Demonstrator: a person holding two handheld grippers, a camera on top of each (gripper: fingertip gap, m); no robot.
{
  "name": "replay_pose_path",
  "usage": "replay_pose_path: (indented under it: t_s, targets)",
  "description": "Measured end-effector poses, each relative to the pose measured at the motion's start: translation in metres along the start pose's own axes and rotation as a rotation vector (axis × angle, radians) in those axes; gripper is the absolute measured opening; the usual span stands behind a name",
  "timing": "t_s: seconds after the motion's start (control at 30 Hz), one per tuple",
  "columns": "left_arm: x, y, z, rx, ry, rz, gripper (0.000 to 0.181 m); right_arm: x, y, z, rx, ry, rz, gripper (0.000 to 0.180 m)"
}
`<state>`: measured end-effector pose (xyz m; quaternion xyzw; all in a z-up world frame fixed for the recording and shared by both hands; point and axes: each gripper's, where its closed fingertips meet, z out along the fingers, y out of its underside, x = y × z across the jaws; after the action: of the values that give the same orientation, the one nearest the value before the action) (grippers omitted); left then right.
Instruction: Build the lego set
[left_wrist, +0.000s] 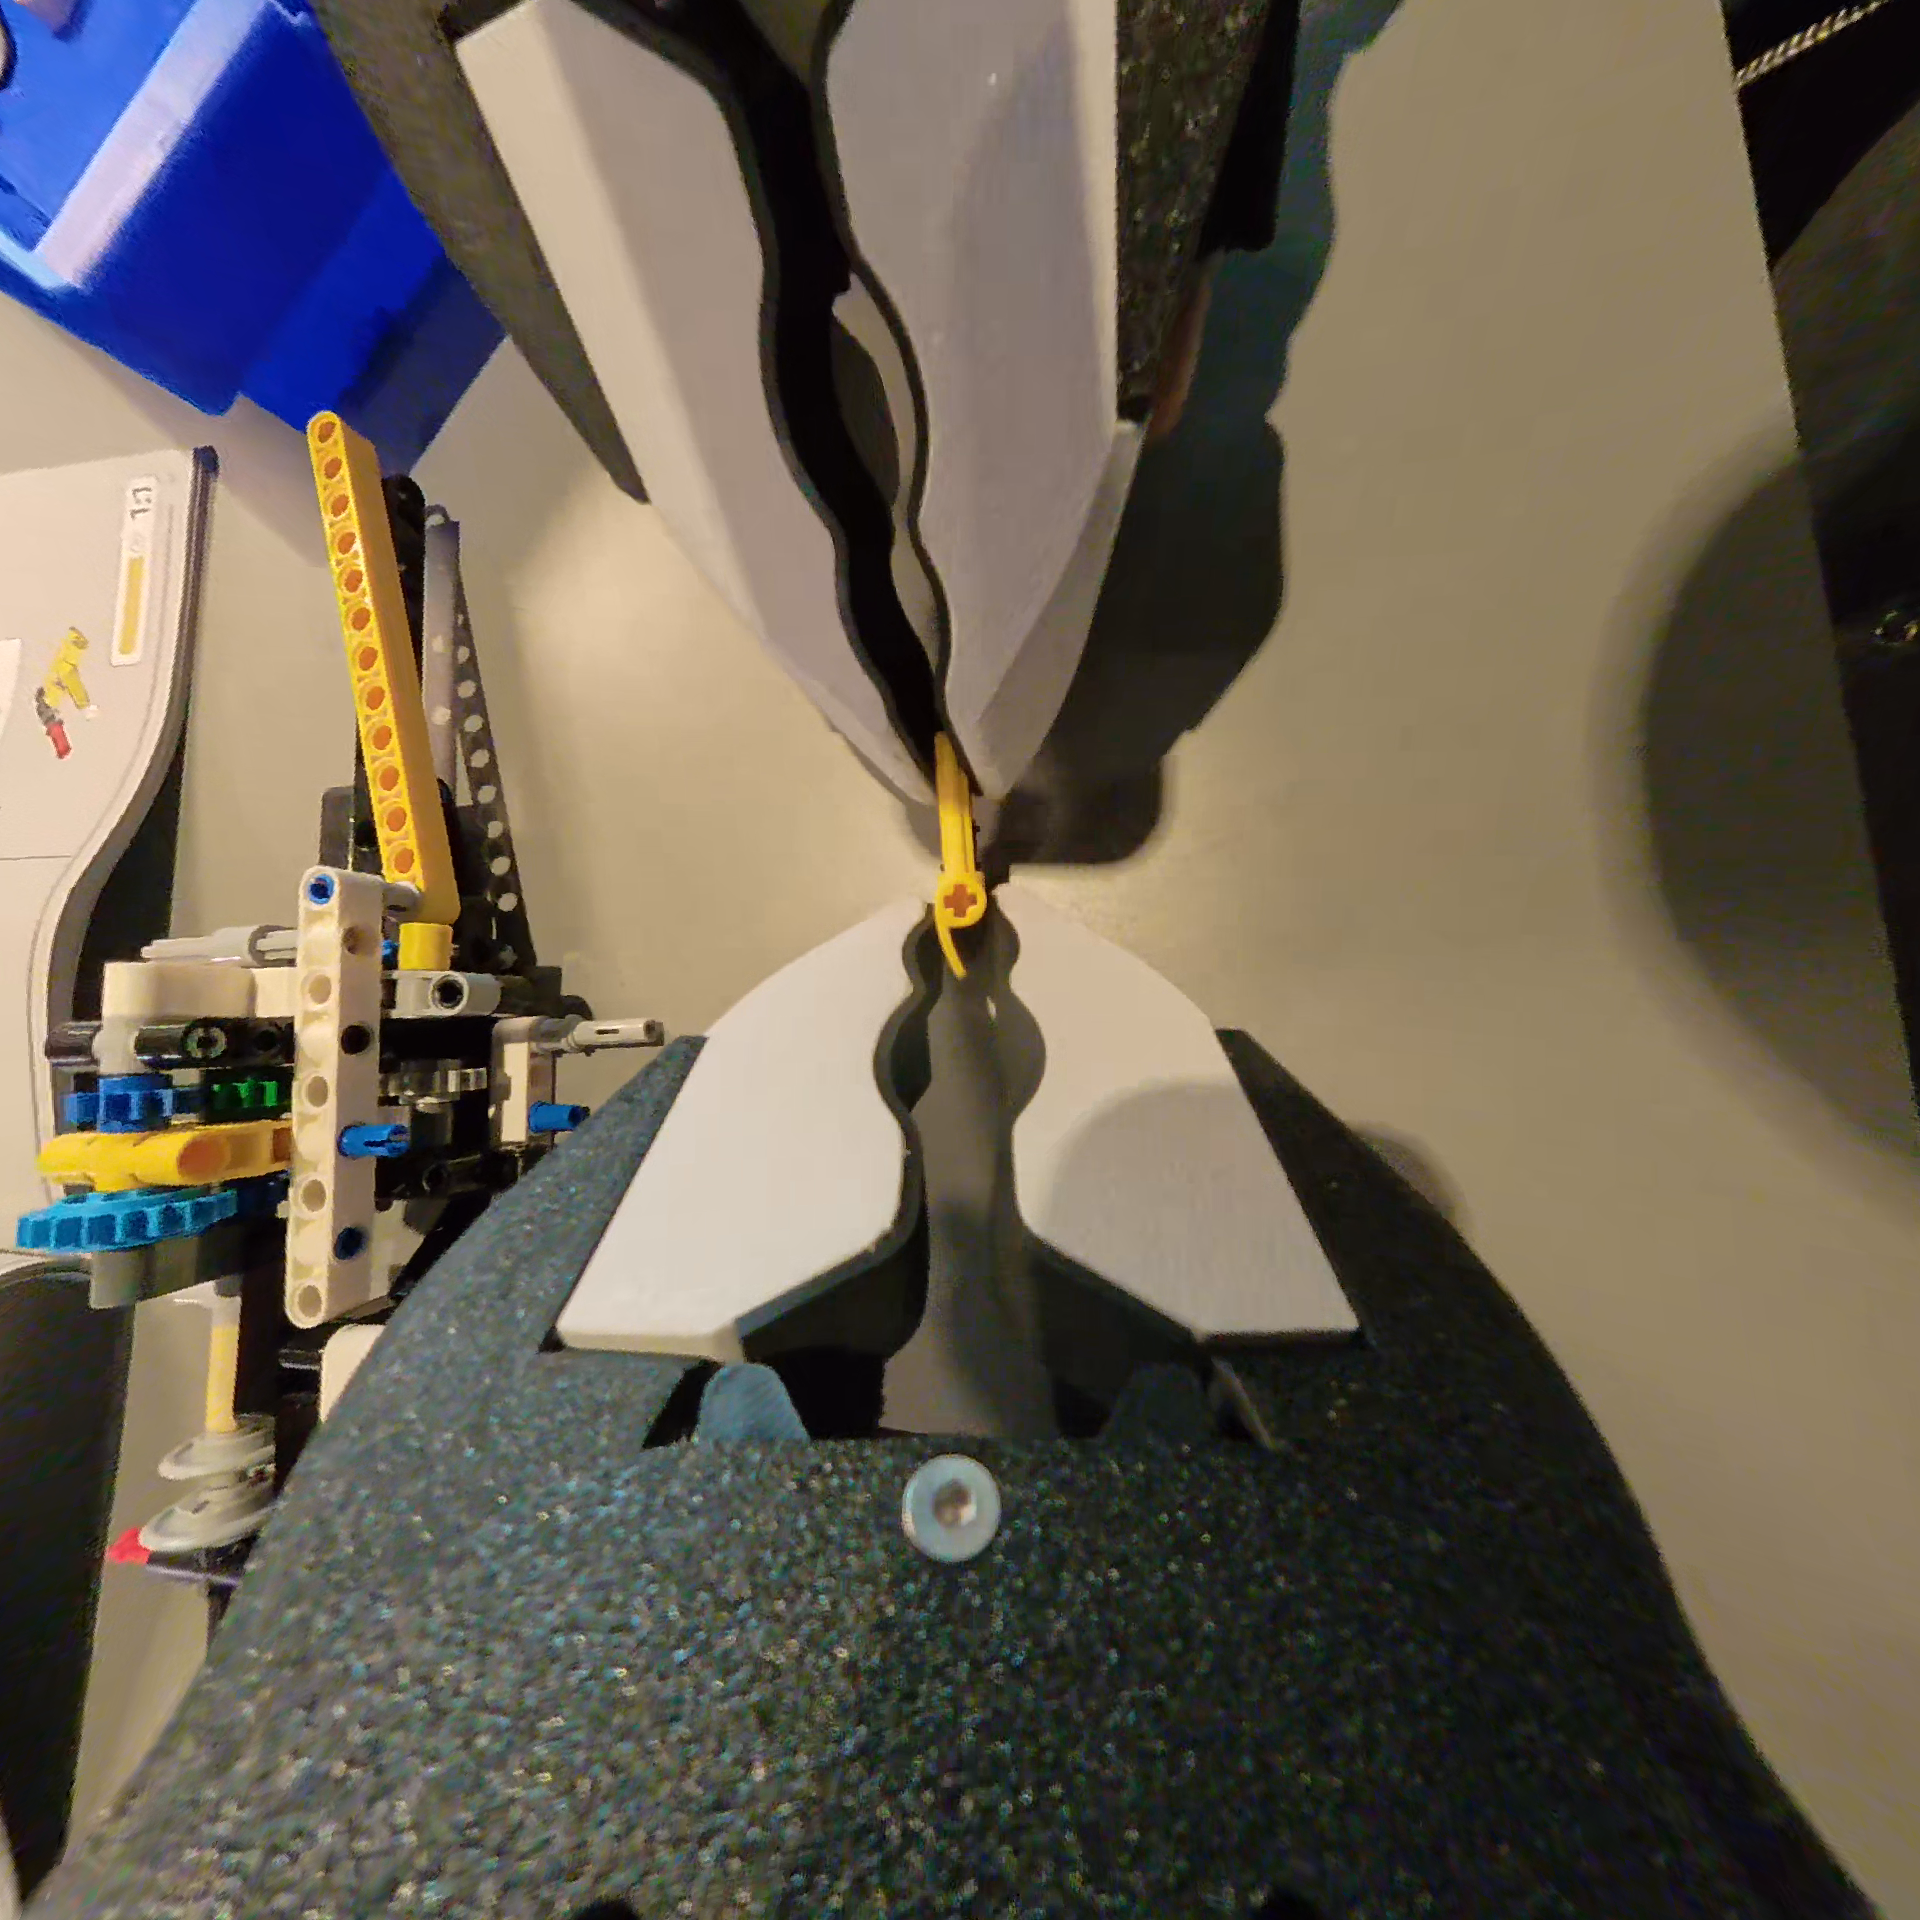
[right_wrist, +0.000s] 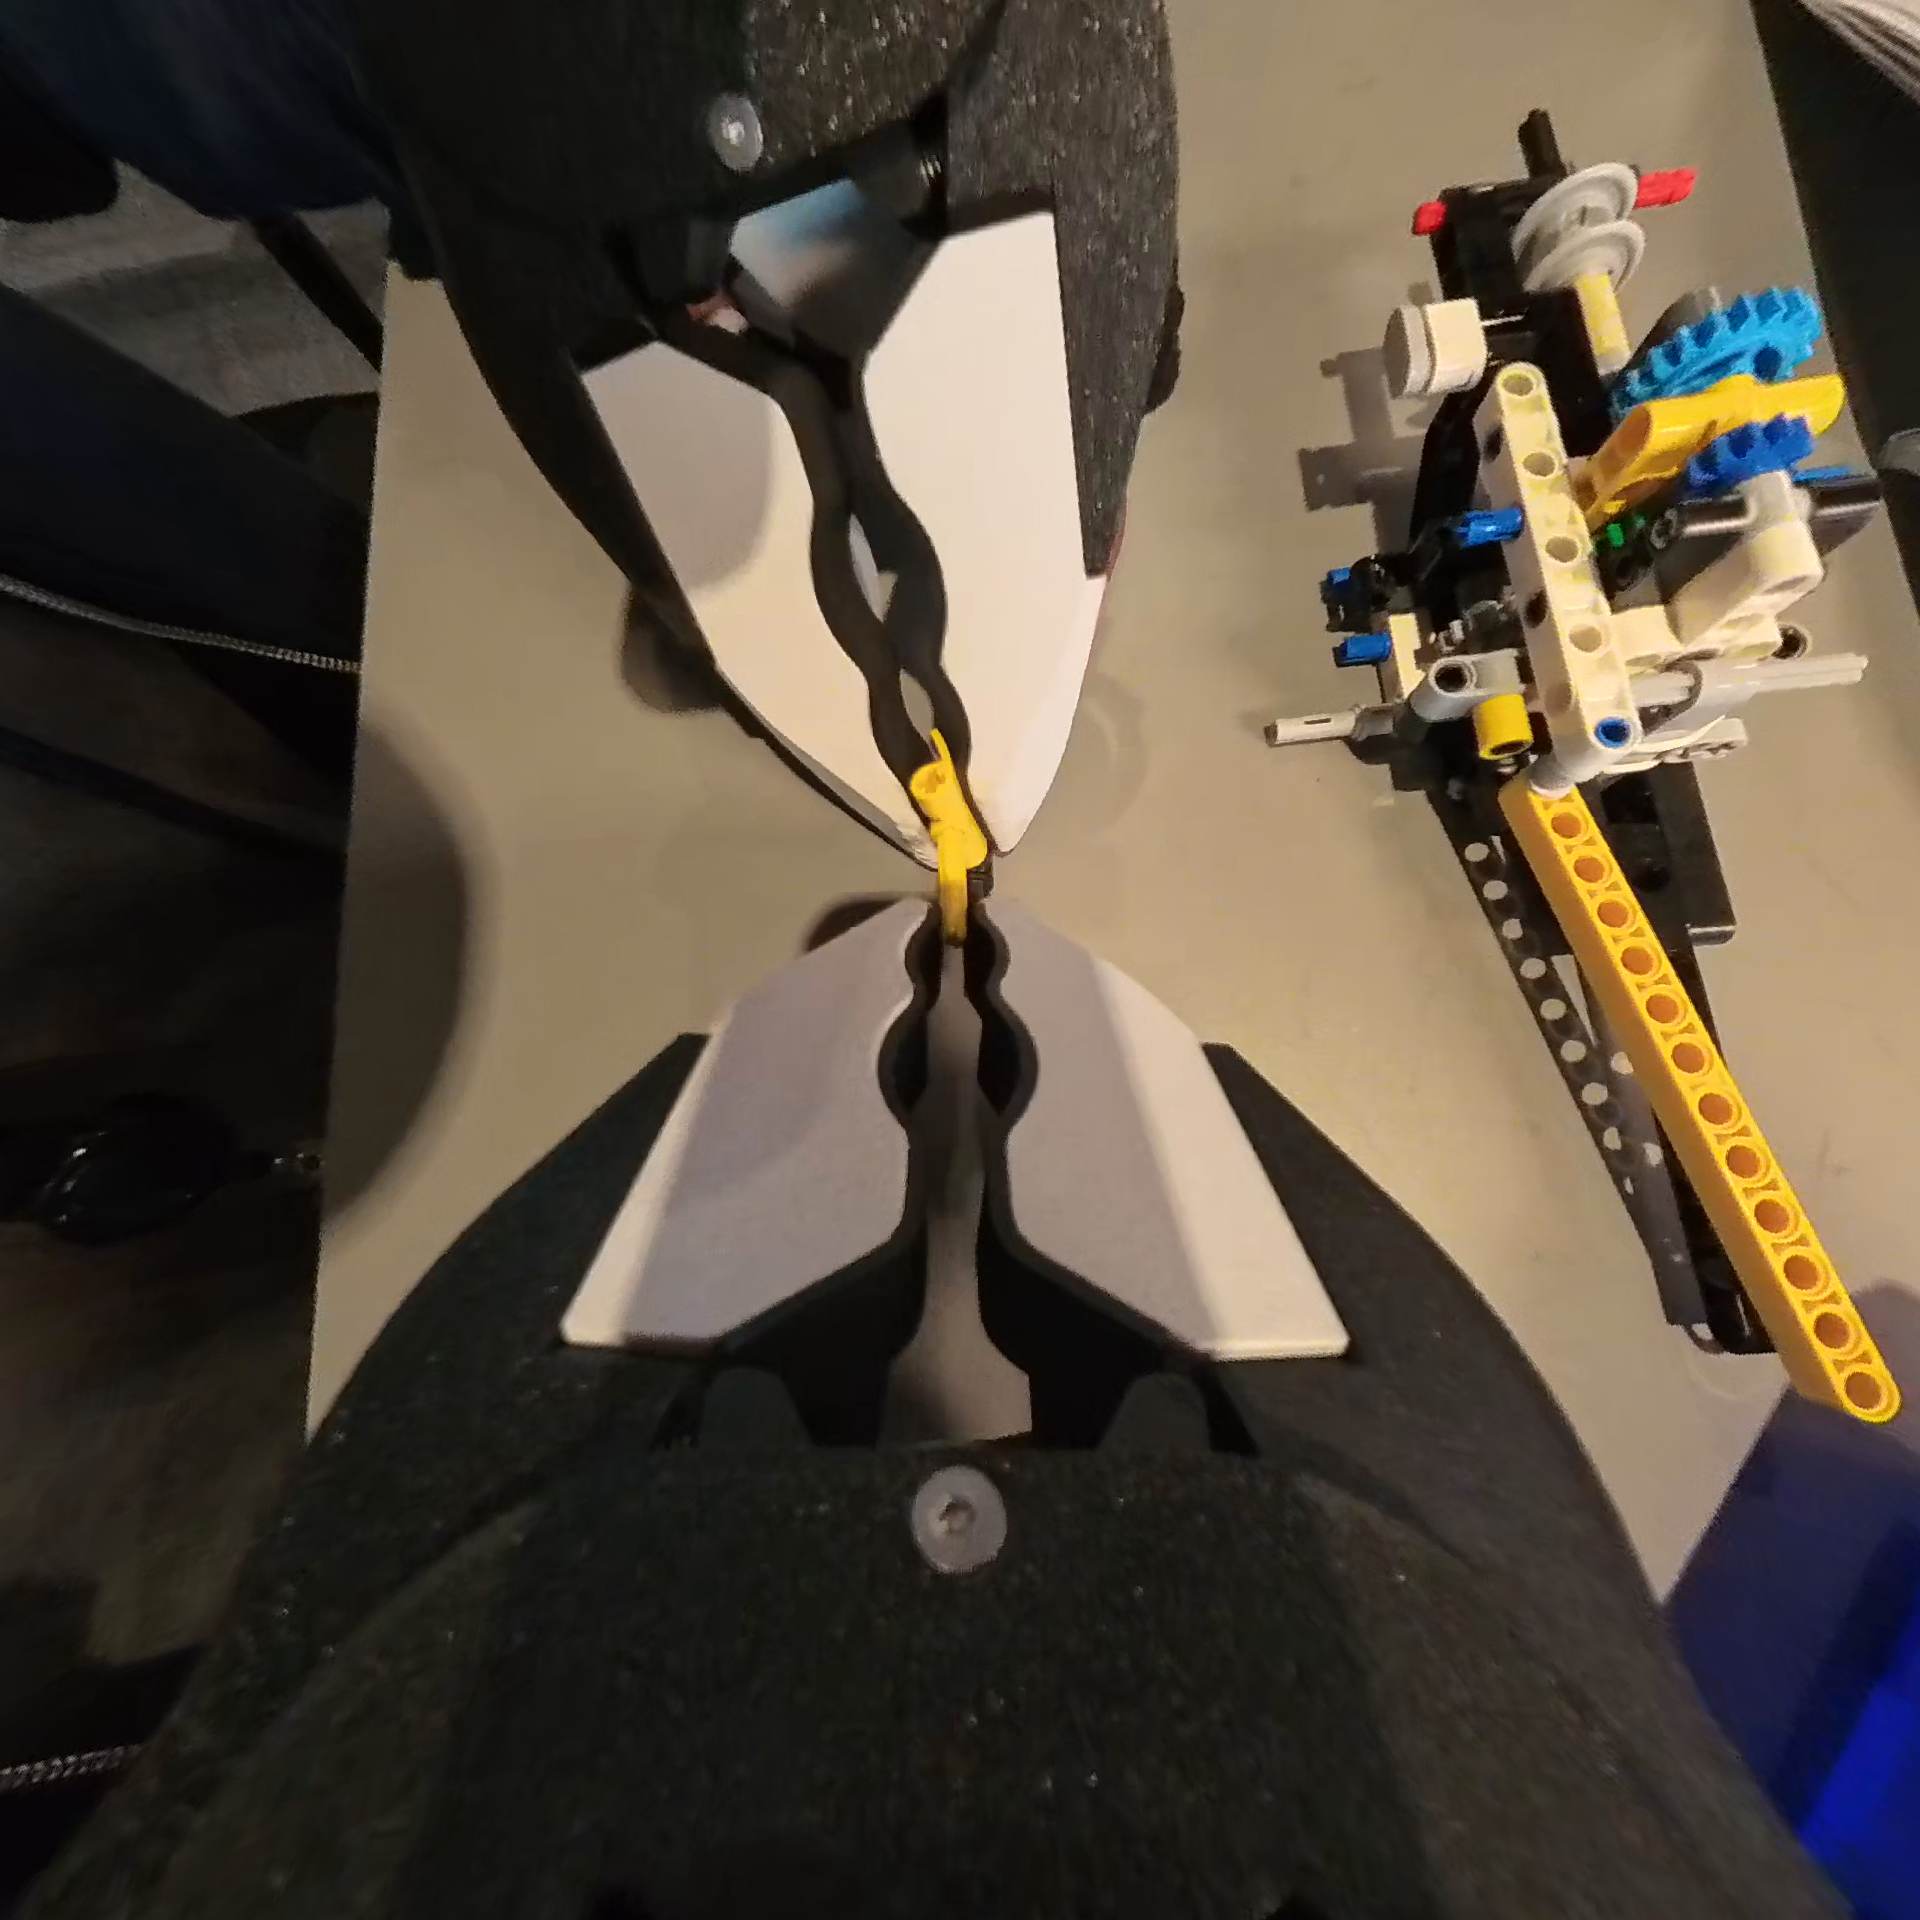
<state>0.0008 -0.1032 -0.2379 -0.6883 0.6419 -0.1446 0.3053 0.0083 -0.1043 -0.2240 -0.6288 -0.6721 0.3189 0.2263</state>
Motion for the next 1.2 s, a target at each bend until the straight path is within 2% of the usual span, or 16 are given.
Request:
replay_pose_path:
  t_s: [0.23,0.77,0.87,1.03,1.1,1.2]
  targets:
    - [-0.001,0.0,0.0,-0.043,-0.009,-0.014,0.006,0.001,-0.002,-0.001,-0.007,0.007,-0.011,0.004]
    - [0.001,-0.002,0.001,-0.026,0.0,-0.011,0.006,-0.001,-0.001,0.006,-0.008,-0.029,-0.015,0.003]
    - [-0.008,0.001,0.001,-0.04,-0.022,-0.115,0.006,0.01,-0.004,0.006,0.005,0.042,0.009,0.003]
    - [-0.007,0.001,0.0,-0.021,-0.009,-0.109,0.007,0.009,-0.005,0.005,0.042,0.018,0.01,0.004]
    - [-0.005,0.001,0.0,0.009,0.015,-0.134,0.007,0.008,-0.005,0.004,0.067,0.003,0.024,0.005]
    - [-0.004,0.001,-0.001,0.054,0.048,-0.177,0.007,0.015,-0.005,-0.002,0.099,0.039,0.028,0.021]
